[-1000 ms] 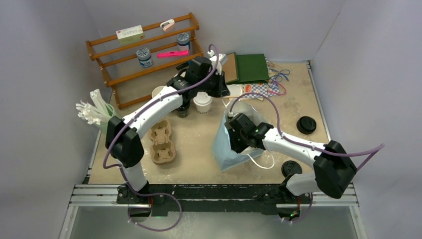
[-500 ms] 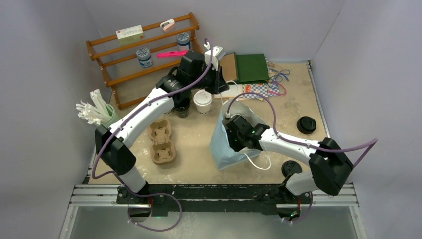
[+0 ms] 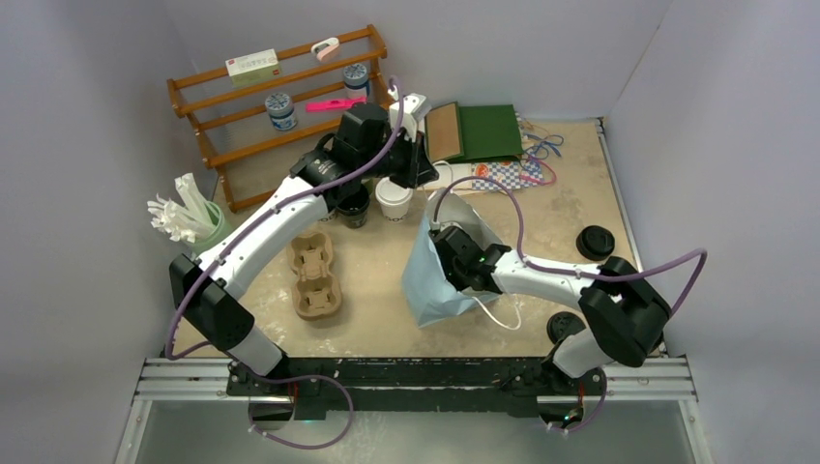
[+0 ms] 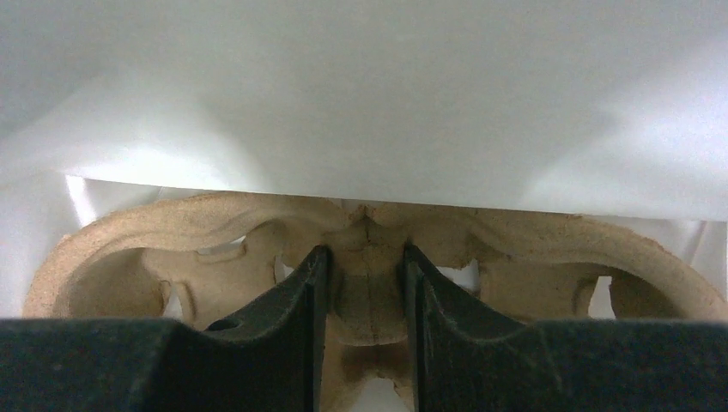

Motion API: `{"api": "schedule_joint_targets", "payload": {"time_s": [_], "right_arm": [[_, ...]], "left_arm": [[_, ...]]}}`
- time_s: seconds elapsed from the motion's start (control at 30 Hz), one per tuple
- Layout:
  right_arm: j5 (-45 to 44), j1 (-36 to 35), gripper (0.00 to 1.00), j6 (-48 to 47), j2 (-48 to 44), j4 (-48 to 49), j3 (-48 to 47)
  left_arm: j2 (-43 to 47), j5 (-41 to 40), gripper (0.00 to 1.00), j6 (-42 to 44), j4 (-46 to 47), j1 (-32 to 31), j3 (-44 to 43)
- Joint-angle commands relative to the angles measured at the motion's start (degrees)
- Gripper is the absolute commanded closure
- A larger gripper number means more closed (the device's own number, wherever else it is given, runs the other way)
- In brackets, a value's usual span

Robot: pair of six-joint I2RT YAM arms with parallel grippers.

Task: Pack the takeout coffee
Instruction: Place the cup tray in the takeout bag.

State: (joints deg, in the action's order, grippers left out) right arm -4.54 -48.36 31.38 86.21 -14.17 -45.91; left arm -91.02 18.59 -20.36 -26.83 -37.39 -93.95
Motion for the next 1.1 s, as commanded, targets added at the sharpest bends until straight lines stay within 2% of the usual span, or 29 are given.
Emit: {"api": "schedule_joint_targets", "payload": {"time_s": [0.0, 0.3, 0.5, 0.63, 0.7, 1.07], "right_arm": [[4.45, -0.22, 0.84, 3.24, 4.43, -2.89, 5.14], [5.47, -0.25, 0.81, 3.82, 5.96, -1.39, 6.25], [1.57, -0.24, 0.53, 3.6, -3.47, -8.66, -0.09], [-1.26, -0.24, 0.25, 2.62, -9.37, -15.37, -7.07], [-1.62, -0.22, 0.03, 2.51, -11.15, -17.1, -9.08], [-0.01, -0.25, 0.01, 1.67, -13.93, -23.18, -17.64]], "left_arm": [[5.15, -0.66, 1.0, 0.32, 4.73, 0.58, -2.19], [5.34, -0.84, 1.0, 0.52, 3.35, 0.65, -2.27], [5.83, -0.92, 1.0, 0.97, 1.81, 0.63, -2.63], [6.55, -0.8, 1.0, 1.45, 0.24, 0.64, -1.83], [7.17, -0.62, 1.0, 1.31, 0.13, 0.58, -0.48], [8.54, 0.9, 1.0, 0.49, -2.21, 0.57, 3.81]]}}
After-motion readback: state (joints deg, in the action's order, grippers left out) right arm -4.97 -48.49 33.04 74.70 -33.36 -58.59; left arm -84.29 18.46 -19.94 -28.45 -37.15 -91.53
